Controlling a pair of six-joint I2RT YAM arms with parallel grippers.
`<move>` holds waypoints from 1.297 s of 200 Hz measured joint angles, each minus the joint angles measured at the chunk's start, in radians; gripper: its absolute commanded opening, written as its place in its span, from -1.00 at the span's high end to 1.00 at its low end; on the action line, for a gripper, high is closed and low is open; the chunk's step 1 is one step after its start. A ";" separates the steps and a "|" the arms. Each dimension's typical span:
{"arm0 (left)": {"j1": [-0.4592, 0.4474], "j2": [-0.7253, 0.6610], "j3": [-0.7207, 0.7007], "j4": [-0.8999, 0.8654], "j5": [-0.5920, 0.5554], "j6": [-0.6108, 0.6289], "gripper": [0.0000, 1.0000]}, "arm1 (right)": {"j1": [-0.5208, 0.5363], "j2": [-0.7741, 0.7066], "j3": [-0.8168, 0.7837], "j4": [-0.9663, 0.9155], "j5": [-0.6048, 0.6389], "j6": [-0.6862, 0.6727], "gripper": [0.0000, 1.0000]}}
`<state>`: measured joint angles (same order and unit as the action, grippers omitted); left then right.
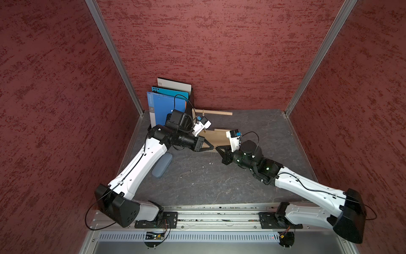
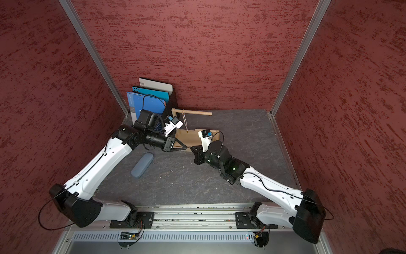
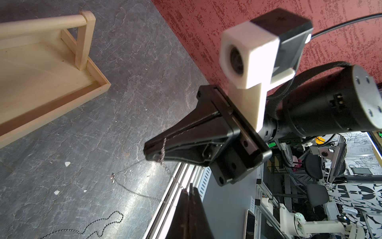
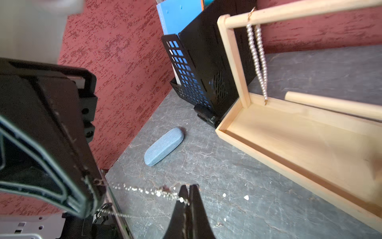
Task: Hang the necklace on the jewelry display stand
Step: Adjust the necklace, then hang the necklace on the stand.
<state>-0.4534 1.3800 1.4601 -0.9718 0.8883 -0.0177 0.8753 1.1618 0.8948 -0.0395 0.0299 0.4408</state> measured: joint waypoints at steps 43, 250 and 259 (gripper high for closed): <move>-0.013 -0.003 -0.013 0.076 -0.050 -0.031 1.00 | -0.044 -0.004 0.114 -0.093 0.079 -0.112 1.00; -0.082 0.599 0.647 0.354 -0.296 -0.150 1.00 | -0.563 0.445 0.694 -0.267 -0.217 -0.267 1.00; -0.085 0.619 0.660 0.362 -0.303 -0.154 1.00 | -0.568 0.462 0.711 -0.272 -0.216 -0.267 1.00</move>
<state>-0.5388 1.9987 2.1201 -0.6098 0.5850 -0.1719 0.3073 1.6241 1.6058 -0.3115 -0.1860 0.1738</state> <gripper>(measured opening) 0.045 0.047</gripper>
